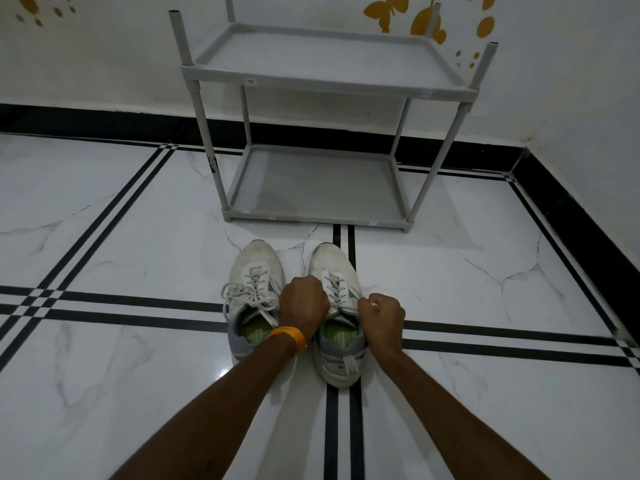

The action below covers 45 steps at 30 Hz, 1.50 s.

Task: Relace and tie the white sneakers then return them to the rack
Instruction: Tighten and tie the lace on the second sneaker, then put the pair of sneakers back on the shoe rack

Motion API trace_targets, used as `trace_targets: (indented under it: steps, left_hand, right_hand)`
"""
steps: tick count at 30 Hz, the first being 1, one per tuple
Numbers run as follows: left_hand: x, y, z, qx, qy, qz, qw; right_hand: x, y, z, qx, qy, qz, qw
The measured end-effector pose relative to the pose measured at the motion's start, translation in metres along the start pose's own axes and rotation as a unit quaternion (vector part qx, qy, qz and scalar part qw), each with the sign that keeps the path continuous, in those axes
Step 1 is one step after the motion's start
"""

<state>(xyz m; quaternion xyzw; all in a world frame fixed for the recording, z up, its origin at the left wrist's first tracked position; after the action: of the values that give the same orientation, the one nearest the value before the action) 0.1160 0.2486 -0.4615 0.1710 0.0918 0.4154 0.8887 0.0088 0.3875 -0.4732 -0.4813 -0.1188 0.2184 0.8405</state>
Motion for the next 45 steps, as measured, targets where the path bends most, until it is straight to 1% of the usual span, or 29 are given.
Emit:
trace_targets:
  steps: [3, 4, 5, 7, 8, 9, 10, 11, 12, 13, 14, 15, 16, 18, 20, 26, 30, 34, 37, 40, 42, 45]
  left_hand:
    - [0.011, 0.005, 0.012, 0.025, 0.006, -0.034, 0.999]
    - [0.017, 0.004, 0.024, 0.044, 0.026, -0.049, 0.997]
    - [0.023, -0.001, 0.042, 0.07, 0.064, -0.06, 0.994]
    - [0.031, -0.025, 0.08, 0.109, 0.142, -0.04, 0.983]
    - [0.034, -0.044, 0.093, 0.119, 0.152, -0.003, 0.981]
    - [0.035, -0.069, 0.097, 0.127, 0.13, 0.052, 0.982]
    - [0.038, -0.094, 0.095, 0.139, 0.082, 0.114, 0.98]
    - [0.043, -0.116, 0.087, 0.163, 0.009, 0.172, 0.971]
    - [0.052, -0.129, 0.072, 0.207, -0.082, 0.218, 0.95]
    - [0.065, -0.135, 0.056, 0.253, -0.17, 0.247, 0.92]
    - [0.074, -0.135, 0.043, 0.284, -0.225, 0.253, 0.897]
    - [0.077, -0.135, 0.034, 0.294, -0.235, 0.244, 0.894]
    - [0.074, -0.137, 0.029, 0.291, -0.207, 0.227, 0.906]
    - [0.061, -0.133, 0.03, 0.273, -0.119, 0.177, 0.938]
    - [0.054, -0.123, 0.03, 0.267, -0.07, 0.134, 0.952]
    - [0.042, -0.105, 0.032, 0.294, -0.023, 0.056, 0.954]
    - [0.024, -0.08, 0.053, 0.314, -0.007, 0.035, 0.949]
    - [0.001, -0.052, 0.102, 0.325, -0.001, 0.02, 0.946]
    - [-0.011, -0.029, 0.151, 0.316, 0.008, 0.013, 0.949]
    - [-0.02, -0.004, 0.207, 0.317, 0.012, 0.006, 0.948]
    - [-0.025, 0.015, 0.248, 0.324, 0.003, 0.003, 0.946]
    - [-0.025, 0.04, 0.297, 0.338, -0.018, 0.019, 0.941]
  right_hand:
    - [-0.005, 0.004, 0.005, 0.01, -0.042, 0.007, 0.999]
    - [-0.006, 0.007, 0.005, 0.002, -0.069, -0.007, 0.998]
    - [-0.007, 0.011, 0.004, 0.003, -0.098, -0.028, 0.995]
    - [-0.007, 0.012, 0.005, 0.029, -0.151, -0.041, 0.987]
    - [-0.007, 0.013, 0.003, 0.05, -0.178, -0.044, 0.982]
    - [-0.005, 0.011, 0.0, 0.074, -0.208, -0.04, 0.974]
    - [-0.001, 0.009, -0.005, 0.099, -0.236, -0.03, 0.966]
    - [0.002, 0.008, -0.01, 0.123, -0.252, -0.019, 0.96]
    - [0.003, 0.008, -0.013, 0.138, -0.254, -0.015, 0.957]
    - [0.004, 0.008, -0.015, 0.14, -0.245, -0.022, 0.959]
    - [0.005, 0.006, -0.017, 0.135, -0.237, -0.027, 0.962]
    - [0.007, 0.003, -0.021, 0.133, -0.232, -0.023, 0.963]
    - [0.008, -0.002, -0.025, 0.134, -0.228, -0.006, 0.964]
    - [0.009, -0.014, -0.033, 0.143, -0.215, 0.038, 0.965]
    - [0.009, -0.021, -0.04, 0.163, -0.208, 0.071, 0.962]
    - [-0.002, -0.012, -0.032, 0.177, -0.169, 0.095, 0.965]
    - [-0.014, -0.038, -0.013, 0.156, -0.139, 0.116, 0.971]
    - [-0.032, -0.091, 0.019, 0.138, -0.125, 0.129, 0.974]
    - [-0.036, -0.14, 0.047, 0.124, -0.12, 0.146, 0.974]
    - [-0.042, -0.196, 0.08, 0.117, -0.104, 0.14, 0.978]
    - [-0.046, -0.238, 0.105, 0.121, -0.094, 0.136, 0.979]
    - [-0.052, -0.287, 0.135, 0.136, -0.101, 0.125, 0.978]
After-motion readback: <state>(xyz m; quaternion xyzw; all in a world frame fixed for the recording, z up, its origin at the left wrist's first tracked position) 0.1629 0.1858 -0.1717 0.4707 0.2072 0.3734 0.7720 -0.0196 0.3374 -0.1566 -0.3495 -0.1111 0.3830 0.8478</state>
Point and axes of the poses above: each hand's wrist, its own x-axis away from the middle knuckle, its own z-axis out of the back of the hand, y = z × x, the point moved 8 cm from there along -x, towards the middle knuckle, and after that the axes turned 2 degrees about x, right-handed, at the moved point
